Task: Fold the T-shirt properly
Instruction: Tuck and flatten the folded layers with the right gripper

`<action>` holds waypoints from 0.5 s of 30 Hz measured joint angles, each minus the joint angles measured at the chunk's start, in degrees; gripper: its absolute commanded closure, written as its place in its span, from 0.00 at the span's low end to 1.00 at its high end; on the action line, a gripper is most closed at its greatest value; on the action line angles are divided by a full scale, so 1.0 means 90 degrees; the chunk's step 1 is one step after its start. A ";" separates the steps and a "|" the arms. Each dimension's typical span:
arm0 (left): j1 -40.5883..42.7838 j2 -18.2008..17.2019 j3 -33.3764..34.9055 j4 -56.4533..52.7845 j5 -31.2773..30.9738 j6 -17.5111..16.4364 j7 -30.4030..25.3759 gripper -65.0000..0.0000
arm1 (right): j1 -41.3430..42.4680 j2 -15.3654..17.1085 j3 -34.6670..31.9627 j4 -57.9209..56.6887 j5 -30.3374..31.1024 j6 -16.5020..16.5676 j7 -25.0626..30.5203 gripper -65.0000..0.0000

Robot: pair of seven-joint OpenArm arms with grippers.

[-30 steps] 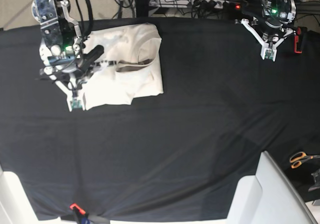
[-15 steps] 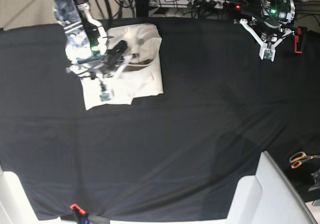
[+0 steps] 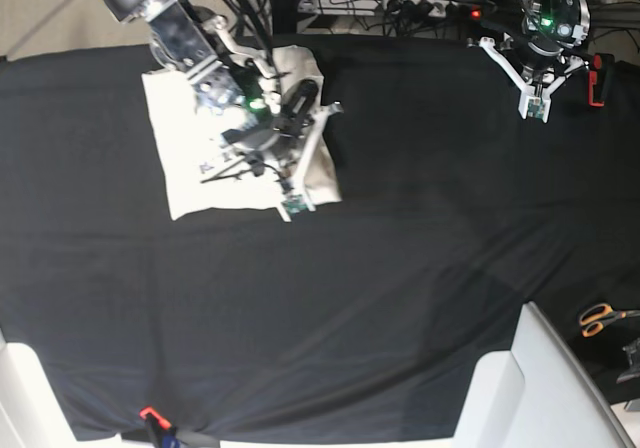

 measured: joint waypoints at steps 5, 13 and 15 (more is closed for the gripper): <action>0.0002 0.0007 -0.0015 0.0000 -0.0005 0.0000 0.0000 1.00 | 0.0039 -0.0112 -0.0119 0.0080 0.0012 0.0000 -0.0243 0.99; 0.0000 -0.0005 -0.0036 0.0000 0.0005 -0.0002 0.0000 1.00 | -0.1132 0.0573 0.0563 0.1263 -0.0041 -0.0002 -0.0610 0.99; 0.0000 0.0005 -0.0024 0.0000 -0.0002 -0.0002 0.0000 1.00 | -0.1248 0.0529 0.0702 0.1248 -0.0027 -0.0002 -0.0527 0.99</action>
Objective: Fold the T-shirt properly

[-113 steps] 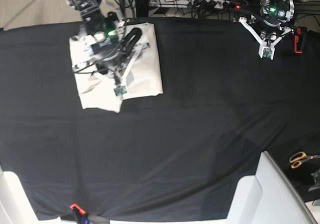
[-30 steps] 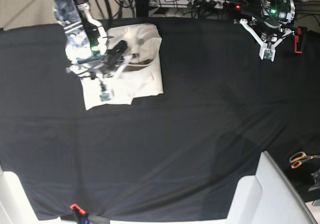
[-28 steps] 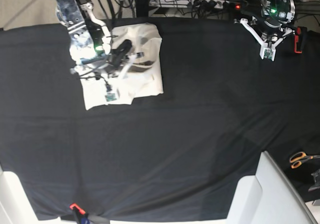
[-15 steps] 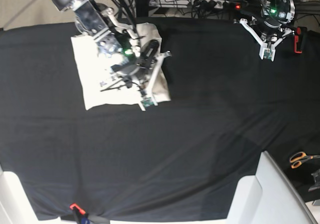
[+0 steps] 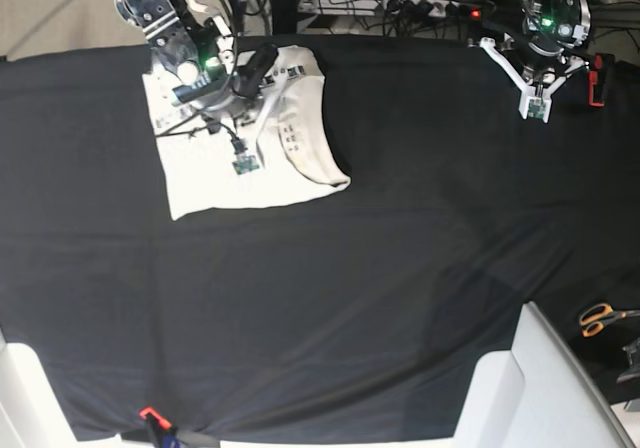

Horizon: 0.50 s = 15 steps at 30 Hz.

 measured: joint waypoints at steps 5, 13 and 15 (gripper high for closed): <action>-0.0061 -0.0015 0.0036 -0.0002 -0.0005 0.0000 0.0007 1.00 | -0.0194 -0.0083 0.0007 -0.0614 0.0010 0.0051 0.0505 0.99; -0.0209 0.0005 0.0041 -0.0002 -0.0007 0.0002 0.0019 1.00 | -0.0610 -0.0257 0.0032 -0.0950 0.0138 -0.0005 0.1073 0.99; -0.0282 0.0036 0.0044 -0.0002 -0.0036 0.0002 0.0022 1.00 | -0.0612 -0.0260 0.0032 -0.0945 0.0143 -0.0005 0.1032 0.99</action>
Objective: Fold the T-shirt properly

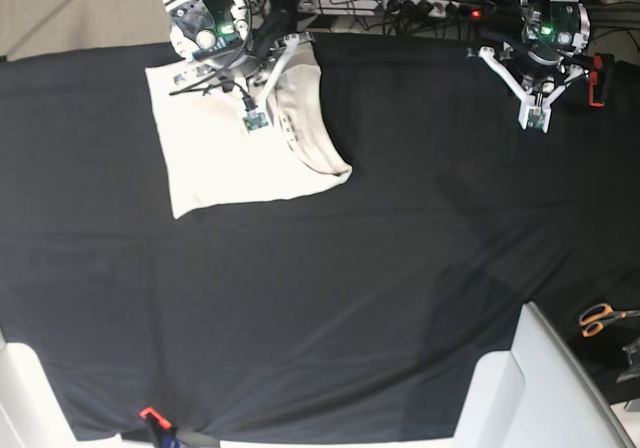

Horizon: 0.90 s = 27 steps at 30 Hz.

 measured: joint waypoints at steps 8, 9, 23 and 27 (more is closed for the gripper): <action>-0.0253 0.0347 0.0223 0.0007 -0.0029 -0.0515 0.0027 0.92 | -0.0219 0.0372 0.0282 0.1530 0.0146 0.0024 -0.0561 0.99; -0.0277 0.0338 0.0325 0.0019 -0.0180 -0.0738 0.0019 0.85 | -0.0219 0.0391 0.0546 0.1710 0.0131 0.0007 -0.0554 0.99; -0.0818 0.0061 0.0974 -0.1275 -0.3883 -0.3415 -0.0019 0.00 | -0.0287 0.0644 0.2834 0.1809 0.0112 0.0007 -0.0525 0.94; -0.1192 0.0274 0.1018 -0.1698 -0.3954 -0.3400 -0.0061 0.00 | -0.0287 0.0636 0.2832 0.1787 0.0126 0.0010 -0.0512 0.94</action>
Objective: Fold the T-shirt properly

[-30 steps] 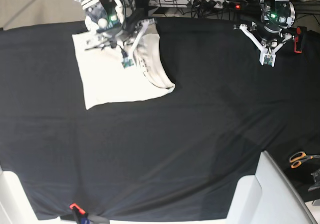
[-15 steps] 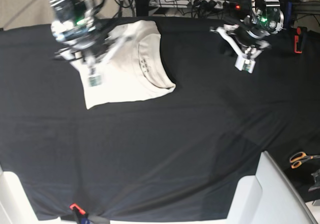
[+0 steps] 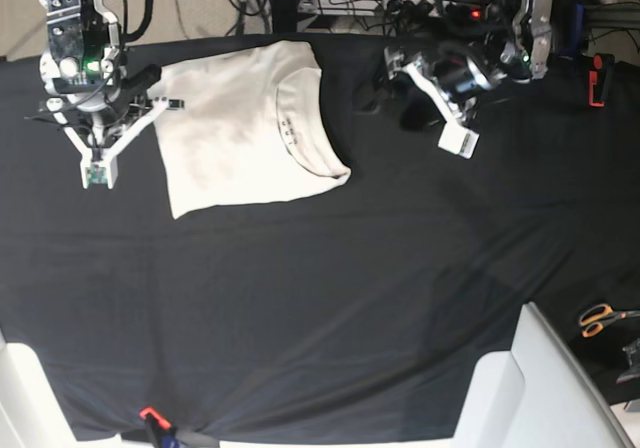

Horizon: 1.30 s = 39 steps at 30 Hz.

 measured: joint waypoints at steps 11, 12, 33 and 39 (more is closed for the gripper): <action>-0.0641 0.0403 0.0886 -0.0736 -0.0092 -0.0046 -0.0204 0.00 | 0.0019 0.0012 0.0012 -0.0748 0.0012 0.0044 0.0410 0.94; -0.0692 0.0505 0.0969 -0.0818 -0.0095 -0.0046 -0.0209 0.00 | 0.0019 0.0017 0.0012 -0.0775 0.0015 0.0044 0.0410 0.94; -0.1732 0.0954 0.1569 -0.2261 -0.0238 -0.0306 -0.0347 0.02 | 0.0000 0.0160 0.0044 -0.0814 0.0012 0.0044 0.0435 0.94; -0.1724 0.0996 0.1736 -0.2402 0.0010 -0.0187 -0.0364 0.52 | 0.0000 0.0158 0.0044 -0.0814 0.0015 0.0044 0.0435 0.94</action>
